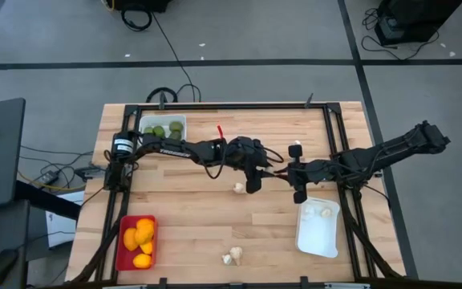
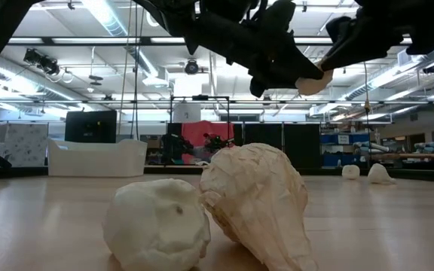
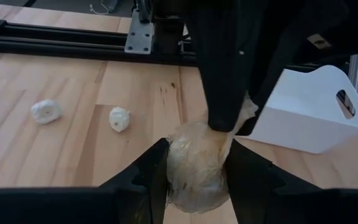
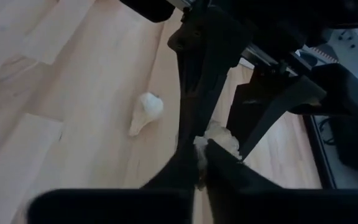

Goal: Sort produce into baskets
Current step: Put the top big white garlic into the bottom white bin

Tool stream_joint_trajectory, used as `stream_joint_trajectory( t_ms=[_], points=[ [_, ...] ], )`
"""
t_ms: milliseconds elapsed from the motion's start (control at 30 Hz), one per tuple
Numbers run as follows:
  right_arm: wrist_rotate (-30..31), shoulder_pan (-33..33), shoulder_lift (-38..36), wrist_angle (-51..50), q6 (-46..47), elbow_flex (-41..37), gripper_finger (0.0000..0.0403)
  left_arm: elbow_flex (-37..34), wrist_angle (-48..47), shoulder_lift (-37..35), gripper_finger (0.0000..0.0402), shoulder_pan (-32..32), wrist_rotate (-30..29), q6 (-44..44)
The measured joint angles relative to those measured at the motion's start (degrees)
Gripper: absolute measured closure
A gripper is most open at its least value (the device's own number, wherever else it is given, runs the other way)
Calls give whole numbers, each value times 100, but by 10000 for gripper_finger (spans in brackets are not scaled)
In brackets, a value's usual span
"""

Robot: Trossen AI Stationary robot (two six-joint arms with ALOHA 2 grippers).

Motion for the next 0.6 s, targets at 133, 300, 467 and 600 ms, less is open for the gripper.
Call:
stream_joint_trajectory(
  t_ms=[133,300,467,600],
  points=[
    [-17,2,-11,-53,-97,0,389,0,10,0,254,-7,-2,-3],
    [-24,2,-33,-217,-85,3,391,0,40,0,213,-4,-13,-197],
    [4,0,-123,-529,-55,-2,396,2,54,-2,158,0,-9,-258],
    [-42,0,-316,-907,198,-2,396,2,1,-2,121,7,-9,-184]
  ],
)
